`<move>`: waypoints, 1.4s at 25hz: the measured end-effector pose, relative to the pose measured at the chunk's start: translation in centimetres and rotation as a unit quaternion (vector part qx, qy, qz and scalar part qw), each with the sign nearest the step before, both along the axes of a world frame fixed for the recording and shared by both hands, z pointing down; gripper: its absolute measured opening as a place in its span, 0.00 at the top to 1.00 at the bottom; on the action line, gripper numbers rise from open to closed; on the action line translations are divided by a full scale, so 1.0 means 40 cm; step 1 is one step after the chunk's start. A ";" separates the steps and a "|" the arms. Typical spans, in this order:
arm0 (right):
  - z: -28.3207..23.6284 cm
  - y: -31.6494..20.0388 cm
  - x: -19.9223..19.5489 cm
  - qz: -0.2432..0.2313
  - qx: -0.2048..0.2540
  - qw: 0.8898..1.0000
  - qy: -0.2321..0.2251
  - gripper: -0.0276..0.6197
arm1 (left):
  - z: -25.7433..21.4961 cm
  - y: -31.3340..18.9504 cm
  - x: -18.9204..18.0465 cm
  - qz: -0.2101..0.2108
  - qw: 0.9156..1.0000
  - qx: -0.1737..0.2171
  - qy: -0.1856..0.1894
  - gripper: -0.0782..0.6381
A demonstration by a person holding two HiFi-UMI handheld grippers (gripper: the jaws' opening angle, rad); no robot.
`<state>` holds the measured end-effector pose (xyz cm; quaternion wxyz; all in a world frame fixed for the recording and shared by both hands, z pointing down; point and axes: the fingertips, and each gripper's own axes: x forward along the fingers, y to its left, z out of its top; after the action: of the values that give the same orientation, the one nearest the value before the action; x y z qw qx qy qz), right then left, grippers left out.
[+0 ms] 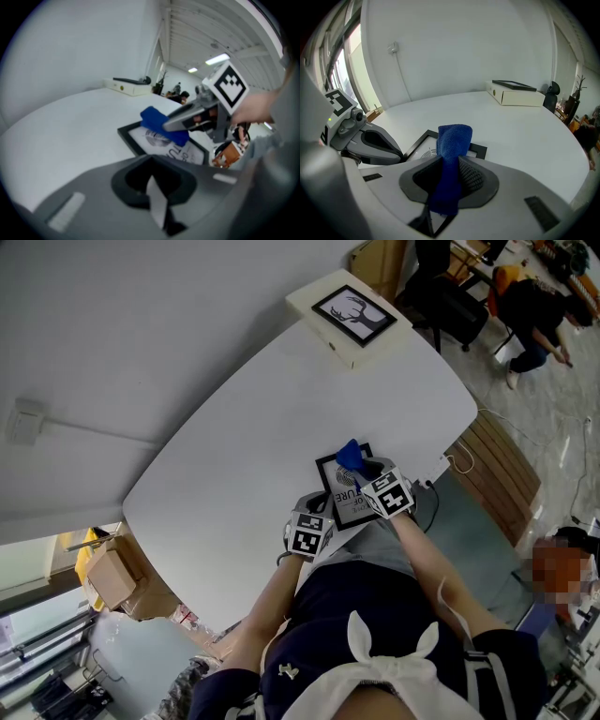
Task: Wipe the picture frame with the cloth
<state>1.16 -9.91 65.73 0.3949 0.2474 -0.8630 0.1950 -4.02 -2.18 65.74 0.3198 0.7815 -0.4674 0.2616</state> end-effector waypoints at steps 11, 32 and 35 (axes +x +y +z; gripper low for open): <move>-0.001 0.014 -0.027 -0.010 -0.007 1.000 -0.003 0.82 | -0.003 0.002 -0.002 0.000 1.000 0.000 0.002 0.88; 0.004 0.055 -0.102 -0.039 -0.024 0.999 -0.016 0.82 | -0.001 0.000 0.000 0.004 1.000 0.000 0.005 0.88; 0.004 0.062 -0.113 -0.044 -0.027 0.998 -0.019 0.82 | 0.000 0.001 0.000 0.003 1.000 0.001 0.006 0.88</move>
<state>-3.36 -7.42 65.89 0.3927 0.1946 -0.8752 0.2049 -4.03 -2.16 65.72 0.3214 0.7847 -0.4633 0.2574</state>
